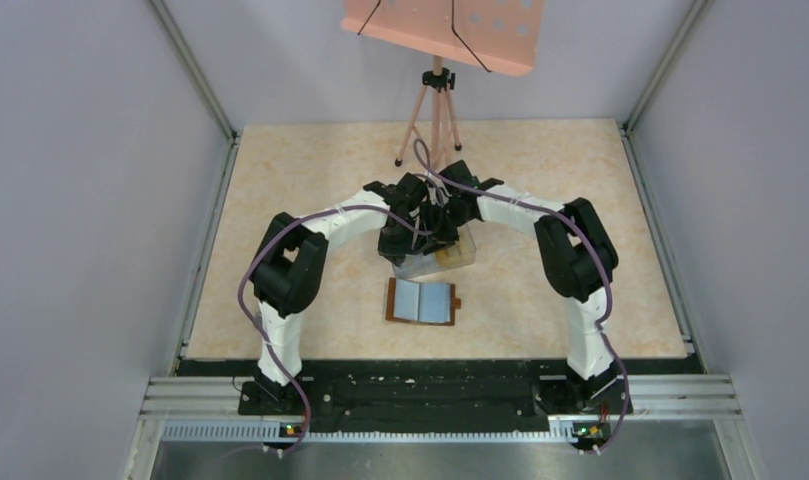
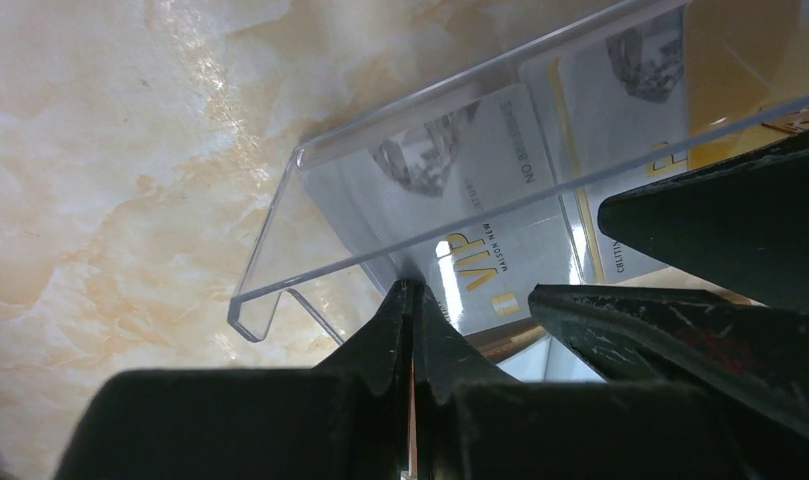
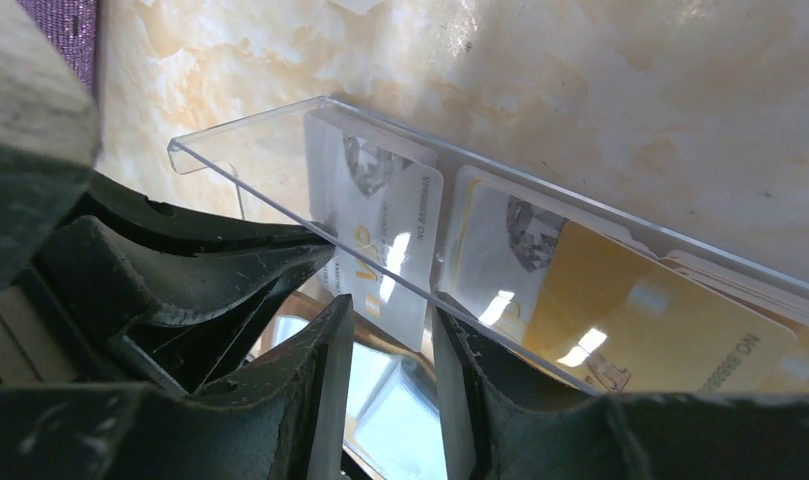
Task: Put the credit cards into the card holder
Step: Pick up the credit card from the storage box.
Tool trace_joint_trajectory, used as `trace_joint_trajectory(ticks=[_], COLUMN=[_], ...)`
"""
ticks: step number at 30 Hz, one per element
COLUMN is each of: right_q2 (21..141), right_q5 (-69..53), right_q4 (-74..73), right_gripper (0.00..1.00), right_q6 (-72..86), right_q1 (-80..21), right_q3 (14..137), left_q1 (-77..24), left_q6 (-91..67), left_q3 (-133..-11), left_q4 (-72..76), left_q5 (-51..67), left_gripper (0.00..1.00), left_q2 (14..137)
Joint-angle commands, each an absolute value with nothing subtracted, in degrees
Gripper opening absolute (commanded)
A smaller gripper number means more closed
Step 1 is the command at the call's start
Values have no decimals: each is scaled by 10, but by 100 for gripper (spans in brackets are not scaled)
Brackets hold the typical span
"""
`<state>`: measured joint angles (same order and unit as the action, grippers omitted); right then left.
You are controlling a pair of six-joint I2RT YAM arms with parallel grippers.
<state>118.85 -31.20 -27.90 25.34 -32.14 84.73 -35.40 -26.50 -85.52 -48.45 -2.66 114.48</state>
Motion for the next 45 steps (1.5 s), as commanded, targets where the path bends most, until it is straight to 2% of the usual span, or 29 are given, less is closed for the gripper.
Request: trace_joint_trajectory(ticks=[1,11,21,25,31,38,41,45], right_q2=[1210,1239,1249,1249,1232,1194,1190,1179], right_q5=[-252,-205,-286,-312,-346,-378,-389,-389], right_q4=[-327,-352,-284,-258,-211,-164,-159,-160], right_gripper=[35,33,32,23,2,0,0,0], right_q6=[240,228,264,280,303,325,328,332], right_q1=[-338,-360,-362,-357,-339,-335,-335,-335], right_q3=[821,821,781,770,740,715,718,721], left_q1=[-357,-362,-363,-363,-363,-363,-362,-358], left_q6=[-250,-257,-258,-258,-258,-259,-266,-282], left_q3=[-867,-874,-871,-866,-861,-860,-860,-854], left_q4=[-516,-517,-511,-508,-504,-494,-483,-462], left_q5=[-59,-61,-46,-42,-39,-38,-31,-17], left_gripper=[0,0,0,0,0,0,5,17], left_q2=[1155,1163,1167,1167,1166,1146,1120,1082])
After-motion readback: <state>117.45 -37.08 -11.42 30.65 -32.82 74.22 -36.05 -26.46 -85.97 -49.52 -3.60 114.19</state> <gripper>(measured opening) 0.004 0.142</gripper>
